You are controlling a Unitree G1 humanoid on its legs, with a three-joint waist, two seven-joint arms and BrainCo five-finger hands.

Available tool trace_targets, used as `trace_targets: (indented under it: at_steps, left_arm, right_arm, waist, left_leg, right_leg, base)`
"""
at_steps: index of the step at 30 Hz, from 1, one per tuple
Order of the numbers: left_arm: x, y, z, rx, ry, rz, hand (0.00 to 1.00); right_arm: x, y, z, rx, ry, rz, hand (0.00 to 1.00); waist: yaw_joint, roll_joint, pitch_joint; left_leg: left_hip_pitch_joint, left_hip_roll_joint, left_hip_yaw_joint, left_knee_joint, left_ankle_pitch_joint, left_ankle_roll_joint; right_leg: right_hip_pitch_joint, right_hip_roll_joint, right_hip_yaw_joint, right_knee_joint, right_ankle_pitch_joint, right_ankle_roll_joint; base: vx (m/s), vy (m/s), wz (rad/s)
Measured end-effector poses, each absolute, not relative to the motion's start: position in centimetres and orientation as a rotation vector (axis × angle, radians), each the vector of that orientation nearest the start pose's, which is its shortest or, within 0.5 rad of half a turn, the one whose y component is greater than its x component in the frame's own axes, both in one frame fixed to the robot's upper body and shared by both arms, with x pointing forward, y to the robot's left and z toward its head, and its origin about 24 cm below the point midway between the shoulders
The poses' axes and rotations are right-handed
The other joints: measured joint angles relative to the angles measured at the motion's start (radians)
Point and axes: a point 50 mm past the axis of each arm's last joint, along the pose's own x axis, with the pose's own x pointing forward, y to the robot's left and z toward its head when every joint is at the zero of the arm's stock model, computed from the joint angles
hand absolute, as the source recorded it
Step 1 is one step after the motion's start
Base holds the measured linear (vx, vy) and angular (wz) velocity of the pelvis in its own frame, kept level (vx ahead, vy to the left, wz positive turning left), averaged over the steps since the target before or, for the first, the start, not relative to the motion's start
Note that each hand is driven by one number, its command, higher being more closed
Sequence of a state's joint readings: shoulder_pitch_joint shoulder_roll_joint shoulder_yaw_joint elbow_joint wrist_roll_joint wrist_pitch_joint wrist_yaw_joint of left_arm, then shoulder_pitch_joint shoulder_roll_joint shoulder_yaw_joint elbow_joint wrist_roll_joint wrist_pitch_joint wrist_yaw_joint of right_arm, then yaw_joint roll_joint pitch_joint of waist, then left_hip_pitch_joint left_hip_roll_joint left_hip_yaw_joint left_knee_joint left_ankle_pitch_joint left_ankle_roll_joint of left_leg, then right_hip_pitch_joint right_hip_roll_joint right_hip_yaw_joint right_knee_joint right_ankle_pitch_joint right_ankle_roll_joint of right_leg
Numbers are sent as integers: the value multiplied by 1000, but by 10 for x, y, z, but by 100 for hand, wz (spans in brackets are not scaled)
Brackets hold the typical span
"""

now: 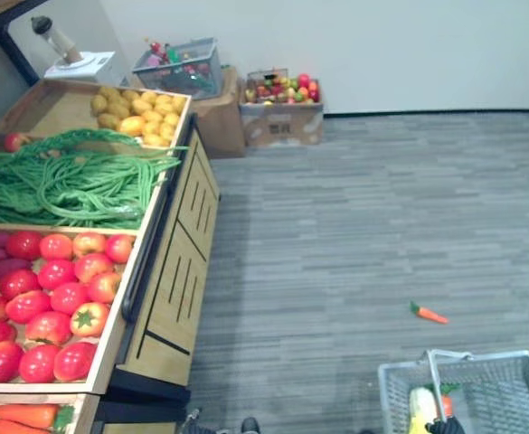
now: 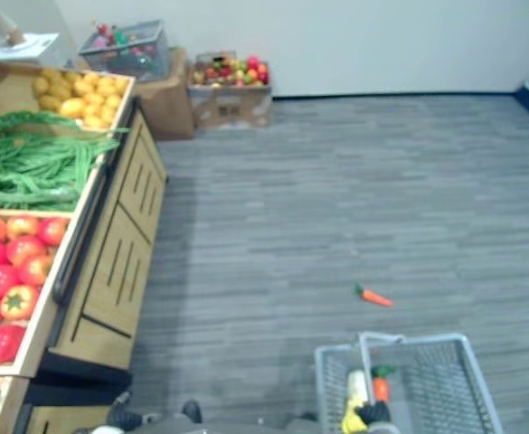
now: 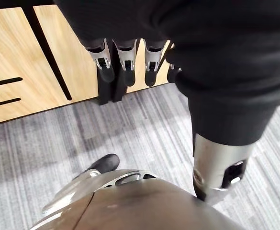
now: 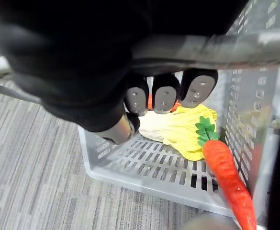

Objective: Pick vegetable in the basket

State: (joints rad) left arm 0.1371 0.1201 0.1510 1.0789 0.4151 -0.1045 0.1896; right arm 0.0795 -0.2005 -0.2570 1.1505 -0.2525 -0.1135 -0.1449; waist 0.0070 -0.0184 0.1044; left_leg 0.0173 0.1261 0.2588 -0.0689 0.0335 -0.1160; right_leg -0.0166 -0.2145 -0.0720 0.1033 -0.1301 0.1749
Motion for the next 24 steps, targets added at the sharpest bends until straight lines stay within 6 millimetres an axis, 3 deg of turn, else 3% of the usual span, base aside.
trace_targets:
  at_steps: [1, 3, 7, 10, 12, 15, 19, 24]
  left_arm:
    - [73, 220, -160, 481, 1090, 119, 0]
    - [72, 221, -159, 495, 1090, 108, 0]
    - [76, 233, -156, 544, 1078, 103, 0]
    - [78, 239, -154, 554, 1073, 114, 0]
    - [78, 240, -154, 547, 1072, 118, 0]
    - [82, 239, -153, 512, 1058, 133, 0]
    - [79, 231, -156, 413, 1066, 161, 0]
    - [65, 227, -161, 237, 1120, 283, 0]
  right_arm:
    - [75, -263, -151, -330, 1108, -342, 100]
    - [64, -265, -153, -311, 1141, -372, 100]
    - [56, -253, -158, -276, 1170, -364, 100]
    - [60, -242, -161, -249, 1163, -348, 100]
    - [62, -240, -161, -245, 1158, -347, 100]
    - [61, -240, -160, -202, 1152, -394, 100]
    - [39, -245, -162, -86, 1194, -543, 100]
    - [19, -245, -164, -41, 1249, -581, 100]
  waist:
    - [-6, 11, 4]
    - [-8, 4, 6]
    - [-18, -57, 22]
    - [-30, -70, 42]
    - [-30, -63, 39]
    - [-30, -66, 32]
    - [-31, -42, -2]
    - [-35, -12, -27]
  left_leg:
    - [18, -2, -3, -23, 13, -1]
    - [38, -7, -5, -25, 8, -8]
    - [49, -39, -8, -25, -10, -3]
    - [74, -26, 8, -25, -20, -9]
    - [76, -12, 26, -25, -23, -14]
    - [72, -19, 71, -25, -29, -4]
    - [76, -21, 135, -25, -39, -1]
    - [123, 20, 196, -25, -54, -21]
  right_leg:
    - [0, 1, 0, 18, -9, 5]
    - [1, -6, 1, 57, -34, -1]
    - [-32, -38, 15, 130, -51, 12]
    - [-34, -34, -42, 157, -11, -5]
    - [-31, -25, -101, 127, 29, -21]
    - [-21, -24, -105, 38, 70, -13]
    - [21, -11, -92, -120, 136, 2]
    - [28, 40, -47, -136, 151, -9]
  base:
    - [-99, -30, 3]
    - [-44, -1, 3]
    - [-11, 37, -7]
    - [8, 25, -25]
    - [24, 10, -38]
    - [36, 45, -41]
    - [72, 19, -40]
    - [66, -68, -48]
